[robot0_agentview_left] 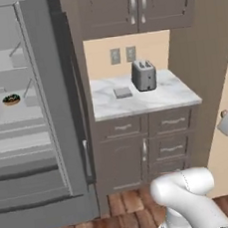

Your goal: Take the fish from the fridge and place it on the digital scale on the counter by the fridge. Wait a few seconds for a reading, then move it to the plate on the dining counter.

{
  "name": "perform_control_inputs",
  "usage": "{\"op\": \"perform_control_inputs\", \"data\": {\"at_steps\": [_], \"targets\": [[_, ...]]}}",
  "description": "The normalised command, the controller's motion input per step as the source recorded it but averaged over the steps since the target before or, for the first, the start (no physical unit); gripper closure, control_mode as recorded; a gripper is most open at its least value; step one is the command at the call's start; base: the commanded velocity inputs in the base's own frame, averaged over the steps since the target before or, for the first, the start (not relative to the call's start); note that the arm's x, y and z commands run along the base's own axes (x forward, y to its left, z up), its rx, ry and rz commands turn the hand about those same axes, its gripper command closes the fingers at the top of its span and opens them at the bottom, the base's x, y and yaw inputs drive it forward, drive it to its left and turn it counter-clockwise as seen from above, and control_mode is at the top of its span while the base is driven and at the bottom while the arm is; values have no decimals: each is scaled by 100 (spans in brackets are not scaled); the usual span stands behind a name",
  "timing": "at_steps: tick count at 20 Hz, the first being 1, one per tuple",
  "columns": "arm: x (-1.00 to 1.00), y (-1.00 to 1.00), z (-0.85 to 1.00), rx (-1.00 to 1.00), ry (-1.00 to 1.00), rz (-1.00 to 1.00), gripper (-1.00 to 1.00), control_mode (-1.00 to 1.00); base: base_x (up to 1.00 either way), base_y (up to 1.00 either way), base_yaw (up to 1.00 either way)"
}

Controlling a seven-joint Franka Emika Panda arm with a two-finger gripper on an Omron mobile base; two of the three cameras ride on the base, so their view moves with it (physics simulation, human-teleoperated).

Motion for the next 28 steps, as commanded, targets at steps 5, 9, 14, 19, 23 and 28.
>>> {"op": "perform_control_inputs", "data": {"at_steps": [5,9,14,19,23,28], "targets": [[0,0,0,0,0,0,100,100,68,-2,37],[0,0,0,0,0,0,100,100,67,-10,8],[0,0,0,0,0,0,100,100,74,-2,-1],[0,0,0,0,0,0,100,100,82,-20,0],[0,0,0,0,0,0,100,100,52,-5,0],[0,0,0,0,0,0,100,100,27,-6,1]]}}
